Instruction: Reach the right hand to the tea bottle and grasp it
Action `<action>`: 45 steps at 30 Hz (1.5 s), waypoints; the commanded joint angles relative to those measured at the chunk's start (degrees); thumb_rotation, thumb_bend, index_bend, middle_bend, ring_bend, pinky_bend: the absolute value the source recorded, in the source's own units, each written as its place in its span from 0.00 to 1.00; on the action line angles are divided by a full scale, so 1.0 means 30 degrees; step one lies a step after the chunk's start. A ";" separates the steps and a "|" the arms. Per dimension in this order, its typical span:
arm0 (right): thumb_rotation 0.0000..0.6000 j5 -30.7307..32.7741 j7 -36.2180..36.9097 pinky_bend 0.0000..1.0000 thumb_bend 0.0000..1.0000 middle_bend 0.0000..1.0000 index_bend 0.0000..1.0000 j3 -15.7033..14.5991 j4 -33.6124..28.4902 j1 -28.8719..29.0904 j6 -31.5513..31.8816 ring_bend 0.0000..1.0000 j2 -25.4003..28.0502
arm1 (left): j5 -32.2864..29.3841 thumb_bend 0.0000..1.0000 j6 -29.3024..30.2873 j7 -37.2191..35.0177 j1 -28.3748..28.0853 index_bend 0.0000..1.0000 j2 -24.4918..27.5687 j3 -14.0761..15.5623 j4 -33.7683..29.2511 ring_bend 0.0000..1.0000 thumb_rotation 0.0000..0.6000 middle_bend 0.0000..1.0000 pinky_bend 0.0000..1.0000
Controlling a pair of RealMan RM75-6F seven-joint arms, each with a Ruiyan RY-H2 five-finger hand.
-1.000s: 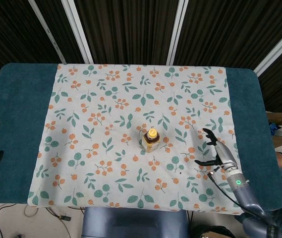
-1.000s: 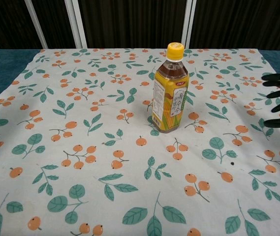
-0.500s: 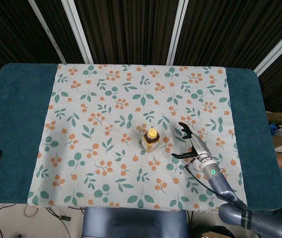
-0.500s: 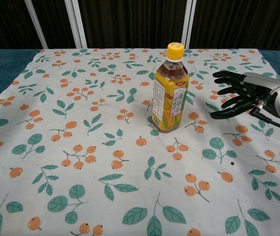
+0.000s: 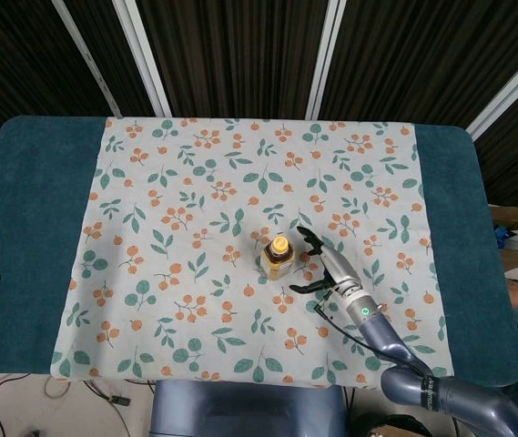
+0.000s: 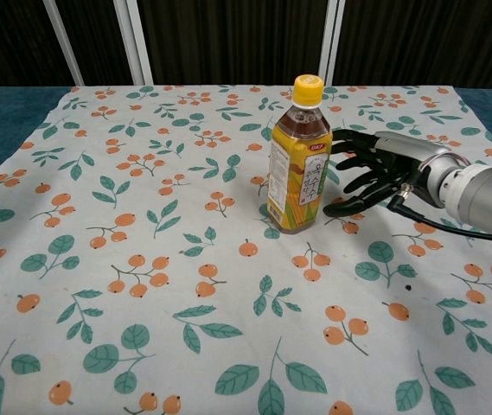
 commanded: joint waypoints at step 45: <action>1.00 0.0320 0.2583 0.56 0.37 0.51 0.55 0.2944 -0.6414 -0.1930 0.2635 0.52 0.5022 | -0.0606 0.35 -0.0112 -0.0117 0.0174 0.05 0.0036 -0.0274 -0.0506 0.00 1.00 0.00 0.03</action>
